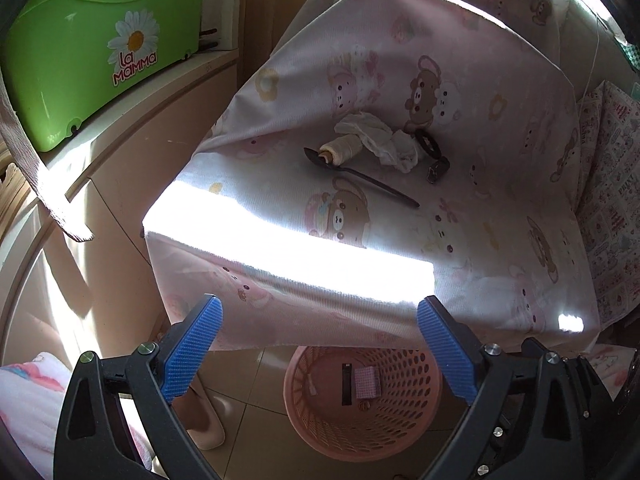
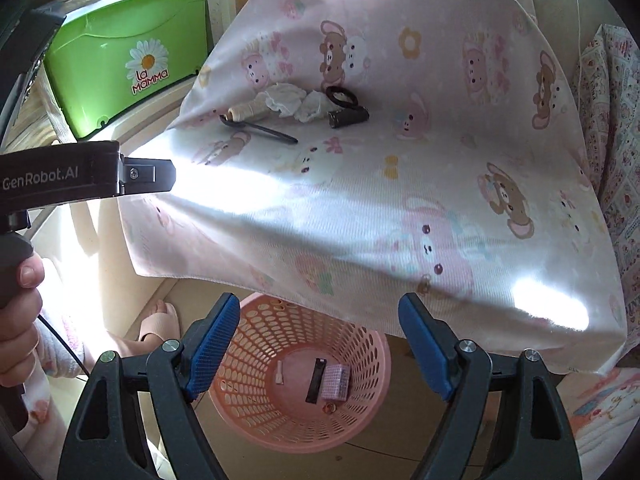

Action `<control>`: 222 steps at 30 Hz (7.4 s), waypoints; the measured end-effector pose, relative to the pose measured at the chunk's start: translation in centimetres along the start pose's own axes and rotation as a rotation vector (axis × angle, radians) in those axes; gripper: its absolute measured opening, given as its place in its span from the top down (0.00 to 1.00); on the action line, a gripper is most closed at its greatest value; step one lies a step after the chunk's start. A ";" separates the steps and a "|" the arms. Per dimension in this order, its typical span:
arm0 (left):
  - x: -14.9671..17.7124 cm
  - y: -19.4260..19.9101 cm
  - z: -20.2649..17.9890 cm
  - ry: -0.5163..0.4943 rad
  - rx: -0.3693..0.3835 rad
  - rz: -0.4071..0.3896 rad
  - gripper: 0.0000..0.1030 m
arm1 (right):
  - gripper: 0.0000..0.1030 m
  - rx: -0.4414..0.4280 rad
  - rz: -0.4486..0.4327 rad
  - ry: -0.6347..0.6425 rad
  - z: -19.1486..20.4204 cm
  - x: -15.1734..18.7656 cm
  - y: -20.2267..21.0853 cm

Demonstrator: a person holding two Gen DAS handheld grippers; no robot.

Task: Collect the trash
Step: 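Raise both tools back toward the remaining items on the table, then lower the left tool onto the white thread spool and grasp it, then lift the spool with the left tool while the right tool grasps the black cylinder, then carry the spool and black cylinder in both tools over the wastebasket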

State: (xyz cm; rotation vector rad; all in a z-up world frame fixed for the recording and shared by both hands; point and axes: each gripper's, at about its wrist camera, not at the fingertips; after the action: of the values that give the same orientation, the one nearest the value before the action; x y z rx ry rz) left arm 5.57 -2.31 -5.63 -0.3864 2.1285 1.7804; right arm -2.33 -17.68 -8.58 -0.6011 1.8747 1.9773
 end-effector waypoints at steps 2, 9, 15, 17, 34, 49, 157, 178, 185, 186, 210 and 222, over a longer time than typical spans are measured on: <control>-0.2 1.0 0.3 0.019 0.011 -0.037 0.06 | 0.19 -0.011 -0.023 -0.013 -0.1 -0.4 0.7; -1.9 4.7 0.3 0.002 -0.018 -0.163 0.01 | 0.19 -0.043 -0.027 -0.053 -0.6 -1.1 1.7; -4.9 6.2 0.4 0.001 -0.020 -0.175 0.01 | 0.19 0.035 -0.104 -0.008 -0.7 -2.6 3.2; -6.4 7.0 0.3 -0.018 -0.022 -0.187 0.01 | 0.19 0.042 -0.135 0.026 -0.9 -3.9 4.3; -14.2 1.1 0.8 -0.144 -0.014 -0.065 0.06 | 0.18 0.010 -0.141 0.013 -5.5 -13.0 1.2; -15.2 -5.5 -2.1 -0.251 -0.001 0.072 0.82 | 0.18 -0.061 -0.050 -0.182 -9.8 -14.5 -2.4; -15.0 -2.3 -1.2 -0.067 -0.178 -0.083 0.78 | 0.45 0.071 0.029 -0.028 -4.2 -17.1 -9.9; -15.5 -3.9 0.7 -0.009 0.117 0.096 0.78 | 0.88 -0.032 -0.028 -0.061 -6.4 -15.5 -5.2; -14.6 -3.2 1.2 -0.013 0.109 0.086 0.78 | 0.88 -0.009 -0.065 -0.049 -7.2 -14.8 -2.8; -14.3 -3.1 1.4 -0.009 0.104 0.087 0.78 | 0.88 -0.011 -0.070 -0.045 -7.3 -14.6 -2.2; -7.3 1.5 2.1 0.014 0.070 0.018 0.78 | 0.88 -0.091 -0.114 -0.052 -3.9 -8.2 4.2; -4.2 1.9 1.3 -0.016 0.080 0.039 0.78 | 0.88 -0.112 -0.084 -0.018 -2.1 -5.6 4.8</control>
State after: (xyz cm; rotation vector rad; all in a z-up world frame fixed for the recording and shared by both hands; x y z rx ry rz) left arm 8.74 -0.68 -2.36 -0.3113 2.2029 1.7069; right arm 0.05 -19.91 -1.57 -0.6790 1.7084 2.0366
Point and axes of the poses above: each gripper's, at about its wrist camera, not at the fingertips, and y roughly against the way its jaws point, z to its left, x to its underside, and after that the axes turned 11 degrees about z, right-handed
